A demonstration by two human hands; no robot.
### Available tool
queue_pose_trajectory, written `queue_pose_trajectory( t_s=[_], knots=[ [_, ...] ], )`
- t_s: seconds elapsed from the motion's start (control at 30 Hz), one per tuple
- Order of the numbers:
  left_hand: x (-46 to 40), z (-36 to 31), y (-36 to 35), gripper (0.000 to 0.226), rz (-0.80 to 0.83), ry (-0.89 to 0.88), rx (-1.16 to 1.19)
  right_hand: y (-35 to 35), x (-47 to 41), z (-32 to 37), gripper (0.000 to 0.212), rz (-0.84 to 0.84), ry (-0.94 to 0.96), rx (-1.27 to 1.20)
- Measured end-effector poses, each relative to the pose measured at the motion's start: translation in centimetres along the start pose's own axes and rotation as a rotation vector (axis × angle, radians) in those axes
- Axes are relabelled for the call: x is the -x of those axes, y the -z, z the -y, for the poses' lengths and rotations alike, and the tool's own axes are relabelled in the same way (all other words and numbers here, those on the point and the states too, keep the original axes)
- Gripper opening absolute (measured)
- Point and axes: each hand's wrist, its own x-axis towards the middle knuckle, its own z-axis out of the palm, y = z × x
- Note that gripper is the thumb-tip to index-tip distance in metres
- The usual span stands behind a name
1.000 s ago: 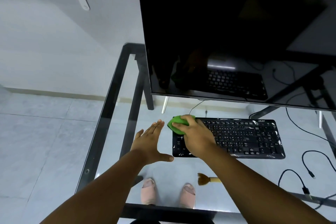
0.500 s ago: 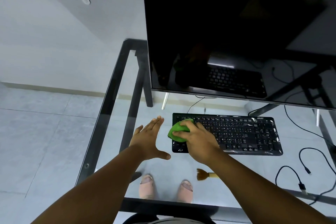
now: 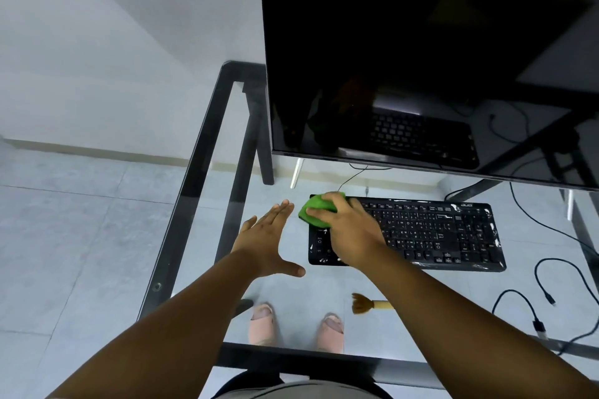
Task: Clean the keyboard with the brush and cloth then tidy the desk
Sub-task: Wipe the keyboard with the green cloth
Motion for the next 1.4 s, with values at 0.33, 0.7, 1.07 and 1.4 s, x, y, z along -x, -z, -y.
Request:
queue_pose_trajectory(
  t_s=[0.33,0.7,1.07,1.4],
  knots=[
    [0.1,0.1,0.0,0.133,0.010,-0.017,-0.012,-1.3,4.1,-2.3,0.059,-0.080,0.096,-0.072],
    [0.2,-0.1,-0.3,0.131,0.023,-0.014,-0.060,-1.8,4.7,-4.3,0.059,-0.131,0.064,-0.109],
    [0.1,-0.2,-0.3,0.130,0.027,-0.009,-0.072,-2.3,5.0,-2.4,0.057,-0.055,0.221,-0.101],
    [0.2,-0.2,-0.3,0.129,0.029,-0.007,-0.077,-2.8,5.1,-1.7,0.057,-0.050,0.238,-0.067]
  ],
)
